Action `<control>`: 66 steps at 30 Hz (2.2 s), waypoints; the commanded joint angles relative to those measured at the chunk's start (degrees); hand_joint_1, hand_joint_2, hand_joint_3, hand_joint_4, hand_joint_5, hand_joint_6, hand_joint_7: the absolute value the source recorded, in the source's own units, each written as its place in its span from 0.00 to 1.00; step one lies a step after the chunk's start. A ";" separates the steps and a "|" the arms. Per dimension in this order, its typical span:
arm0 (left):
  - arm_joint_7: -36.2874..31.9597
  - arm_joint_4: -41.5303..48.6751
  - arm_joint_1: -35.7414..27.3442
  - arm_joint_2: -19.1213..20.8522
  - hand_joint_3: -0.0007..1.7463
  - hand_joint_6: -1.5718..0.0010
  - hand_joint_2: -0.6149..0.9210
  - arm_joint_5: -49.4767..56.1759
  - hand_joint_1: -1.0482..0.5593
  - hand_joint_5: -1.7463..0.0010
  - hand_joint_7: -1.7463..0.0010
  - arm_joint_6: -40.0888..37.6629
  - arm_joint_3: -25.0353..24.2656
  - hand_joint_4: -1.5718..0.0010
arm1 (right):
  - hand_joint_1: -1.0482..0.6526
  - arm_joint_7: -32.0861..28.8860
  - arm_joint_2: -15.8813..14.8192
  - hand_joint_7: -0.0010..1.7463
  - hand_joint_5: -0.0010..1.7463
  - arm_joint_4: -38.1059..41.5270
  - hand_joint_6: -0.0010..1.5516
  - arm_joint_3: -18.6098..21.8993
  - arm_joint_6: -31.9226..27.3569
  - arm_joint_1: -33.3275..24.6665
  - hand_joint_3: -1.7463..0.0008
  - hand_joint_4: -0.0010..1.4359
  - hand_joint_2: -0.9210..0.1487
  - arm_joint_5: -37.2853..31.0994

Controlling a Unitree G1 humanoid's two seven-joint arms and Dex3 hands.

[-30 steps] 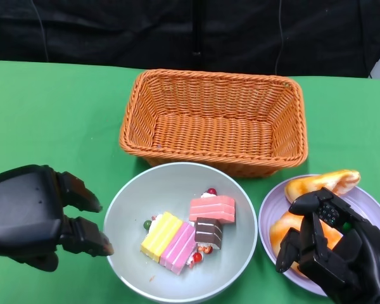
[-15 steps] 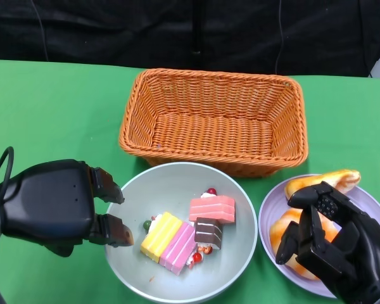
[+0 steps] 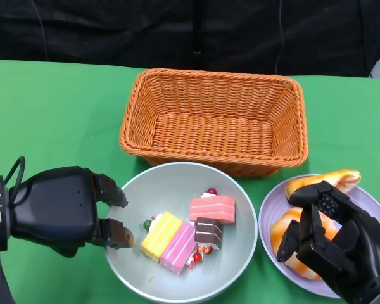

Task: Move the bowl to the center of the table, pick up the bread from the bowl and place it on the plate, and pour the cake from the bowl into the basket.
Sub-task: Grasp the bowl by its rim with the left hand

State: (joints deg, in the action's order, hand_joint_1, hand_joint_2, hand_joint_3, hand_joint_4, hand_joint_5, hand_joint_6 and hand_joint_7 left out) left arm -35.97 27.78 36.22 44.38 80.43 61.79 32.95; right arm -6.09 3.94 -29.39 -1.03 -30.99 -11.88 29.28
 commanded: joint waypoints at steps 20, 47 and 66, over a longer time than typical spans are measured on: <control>-13.18 16.60 9.80 -3.23 0.01 0.54 0.93 2.71 0.53 1.00 1.00 -6.31 17.38 0.53 | 0.58 -1.10 1.93 1.00 1.00 0.02 0.42 1.37 -1.94 0.77 0.25 0.60 0.32 -1.74; -31.91 31.35 16.01 -11.56 0.00 0.30 0.86 4.14 0.44 0.97 0.98 -7.75 32.91 0.21 | 0.58 -2.32 2.68 1.00 1.00 -0.80 0.42 1.88 -3.88 0.88 0.27 0.60 0.30 -2.60; -31.51 28.53 14.60 -9.81 0.00 0.07 0.90 -3.63 0.45 0.33 0.97 0.07 29.40 0.28 | 0.58 -3.24 3.28 1.00 1.00 -1.17 0.41 2.29 -5.02 1.01 0.28 0.59 0.29 -3.77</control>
State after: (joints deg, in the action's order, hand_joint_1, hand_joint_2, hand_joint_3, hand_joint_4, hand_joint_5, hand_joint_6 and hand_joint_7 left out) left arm -68.13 56.78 51.20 32.95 78.47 60.57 63.57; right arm -8.99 7.05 -29.99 0.52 -35.82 -11.25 25.67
